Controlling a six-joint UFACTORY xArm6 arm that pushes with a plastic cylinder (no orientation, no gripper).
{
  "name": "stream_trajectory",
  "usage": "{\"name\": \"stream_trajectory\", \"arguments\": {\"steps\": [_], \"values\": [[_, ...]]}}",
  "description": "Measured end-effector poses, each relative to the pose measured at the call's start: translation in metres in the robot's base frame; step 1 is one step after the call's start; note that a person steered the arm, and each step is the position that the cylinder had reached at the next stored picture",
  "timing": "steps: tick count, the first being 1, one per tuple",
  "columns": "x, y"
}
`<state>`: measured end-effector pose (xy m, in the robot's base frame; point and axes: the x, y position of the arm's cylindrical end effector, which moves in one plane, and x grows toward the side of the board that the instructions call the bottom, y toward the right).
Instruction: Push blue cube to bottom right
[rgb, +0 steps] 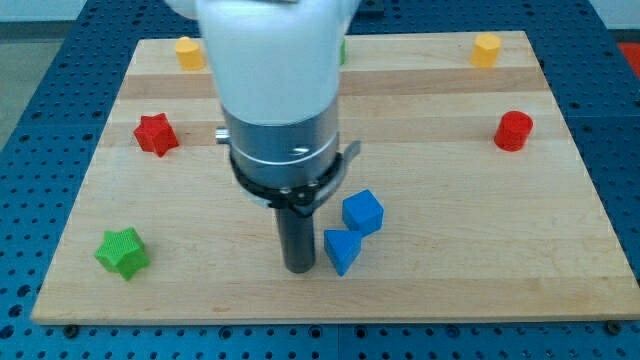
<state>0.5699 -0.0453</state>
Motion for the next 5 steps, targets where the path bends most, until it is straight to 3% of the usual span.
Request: {"name": "stream_trajectory", "arguments": {"steps": [3, 5], "values": [[-0.035, -0.023], [-0.047, 0.014]]}}
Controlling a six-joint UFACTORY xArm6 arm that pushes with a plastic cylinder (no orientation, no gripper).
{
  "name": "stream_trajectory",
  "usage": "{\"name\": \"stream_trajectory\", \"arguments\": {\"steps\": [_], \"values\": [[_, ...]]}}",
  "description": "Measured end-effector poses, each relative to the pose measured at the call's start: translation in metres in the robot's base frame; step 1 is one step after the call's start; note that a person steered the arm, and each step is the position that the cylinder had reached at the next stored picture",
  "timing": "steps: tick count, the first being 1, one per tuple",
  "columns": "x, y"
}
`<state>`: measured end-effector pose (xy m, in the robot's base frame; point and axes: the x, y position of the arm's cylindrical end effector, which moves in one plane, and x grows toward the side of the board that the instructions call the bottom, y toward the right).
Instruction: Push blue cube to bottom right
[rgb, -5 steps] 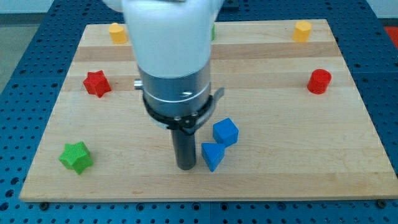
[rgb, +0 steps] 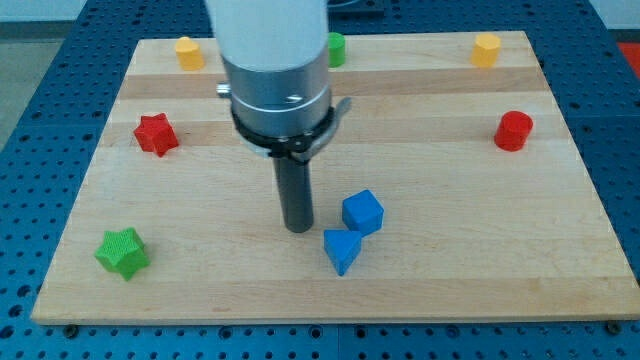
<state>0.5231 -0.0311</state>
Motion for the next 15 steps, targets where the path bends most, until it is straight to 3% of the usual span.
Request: {"name": "stream_trajectory", "arguments": {"steps": [9, 15], "values": [[-0.015, 0.186], [-0.02, 0.236]]}}
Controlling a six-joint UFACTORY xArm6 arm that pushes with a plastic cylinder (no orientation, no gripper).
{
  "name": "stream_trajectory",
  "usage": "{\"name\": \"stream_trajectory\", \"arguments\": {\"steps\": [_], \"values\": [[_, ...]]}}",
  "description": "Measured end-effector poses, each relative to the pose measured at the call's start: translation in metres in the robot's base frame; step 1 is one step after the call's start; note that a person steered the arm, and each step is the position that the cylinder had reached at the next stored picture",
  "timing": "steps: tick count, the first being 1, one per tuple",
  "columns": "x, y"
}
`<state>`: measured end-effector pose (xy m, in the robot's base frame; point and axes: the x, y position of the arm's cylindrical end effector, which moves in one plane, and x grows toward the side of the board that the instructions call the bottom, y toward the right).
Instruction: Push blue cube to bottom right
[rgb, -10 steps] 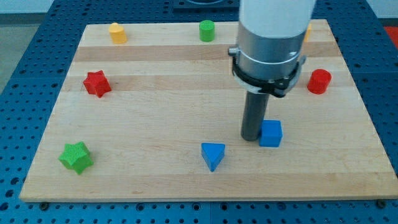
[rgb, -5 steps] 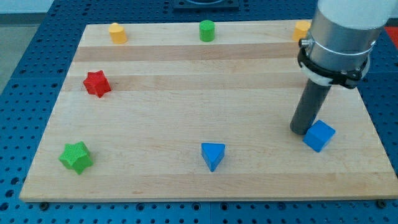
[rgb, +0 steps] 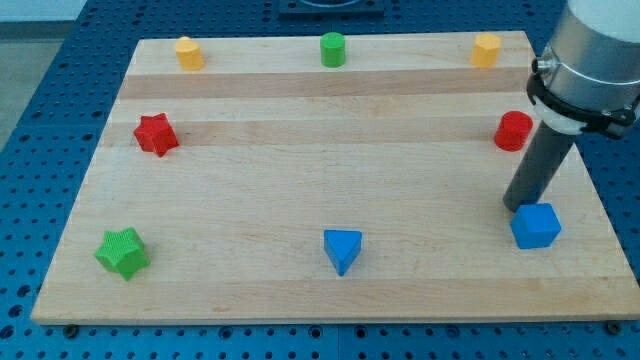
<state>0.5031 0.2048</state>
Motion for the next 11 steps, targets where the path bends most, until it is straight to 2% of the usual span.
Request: {"name": "stream_trajectory", "arguments": {"steps": [11], "values": [[0.026, 0.002]]}}
